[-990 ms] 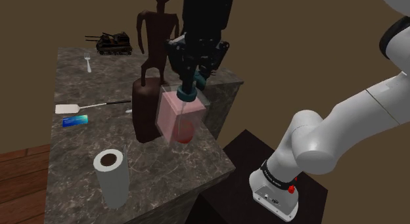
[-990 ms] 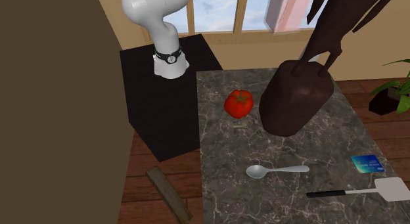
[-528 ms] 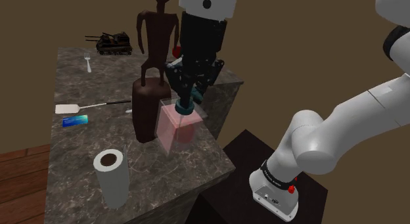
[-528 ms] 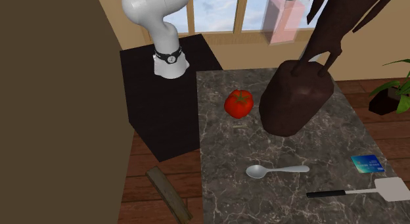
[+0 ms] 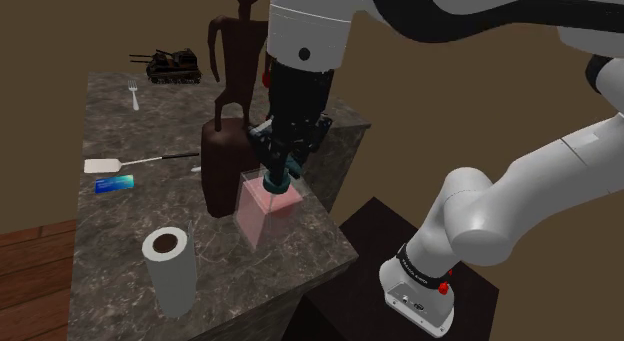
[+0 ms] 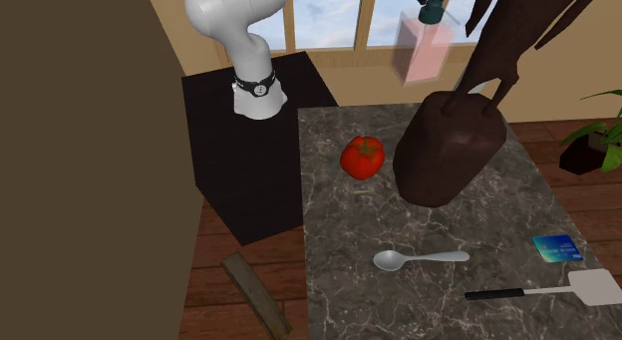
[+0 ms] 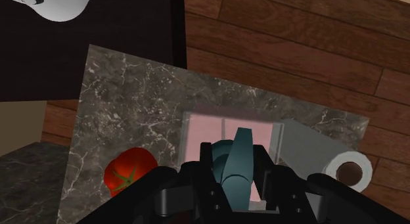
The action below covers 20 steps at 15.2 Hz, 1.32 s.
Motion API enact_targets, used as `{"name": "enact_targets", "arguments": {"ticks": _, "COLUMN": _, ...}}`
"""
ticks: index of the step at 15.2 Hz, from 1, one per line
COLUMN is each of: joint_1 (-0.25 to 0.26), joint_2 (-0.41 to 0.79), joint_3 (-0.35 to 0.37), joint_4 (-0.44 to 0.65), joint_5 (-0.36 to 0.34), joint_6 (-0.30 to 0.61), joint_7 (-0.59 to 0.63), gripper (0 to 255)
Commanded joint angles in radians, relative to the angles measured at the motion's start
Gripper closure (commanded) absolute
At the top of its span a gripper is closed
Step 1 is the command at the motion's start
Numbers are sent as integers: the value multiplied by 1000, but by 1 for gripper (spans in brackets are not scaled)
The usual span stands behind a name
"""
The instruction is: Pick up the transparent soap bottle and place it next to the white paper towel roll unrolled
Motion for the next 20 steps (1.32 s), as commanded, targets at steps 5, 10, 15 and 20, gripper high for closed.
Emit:
{"name": "enact_targets", "arguments": {"ticks": 5, "joint_1": 4, "joint_2": 1, "joint_3": 11, "joint_4": -80, "joint_5": 8, "joint_6": 81, "joint_7": -7, "gripper": 255}}
{"name": "enact_targets", "arguments": {"ticks": 10, "joint_1": 7, "joint_2": 6, "joint_3": 21, "joint_4": -141, "joint_5": 14, "joint_6": 149, "joint_7": -12, "gripper": 255}}
{"name": "enact_targets", "arguments": {"ticks": 15, "joint_1": 9, "joint_2": 18, "joint_3": 33, "joint_4": -199, "joint_5": 20, "joint_6": 218, "joint_7": -16, "gripper": 255}}
{"name": "enact_targets", "arguments": {"ticks": 20, "joint_1": 10, "joint_2": 37, "joint_3": 45, "joint_4": -251, "joint_5": 24, "joint_6": 288, "joint_7": -20, "gripper": 255}}
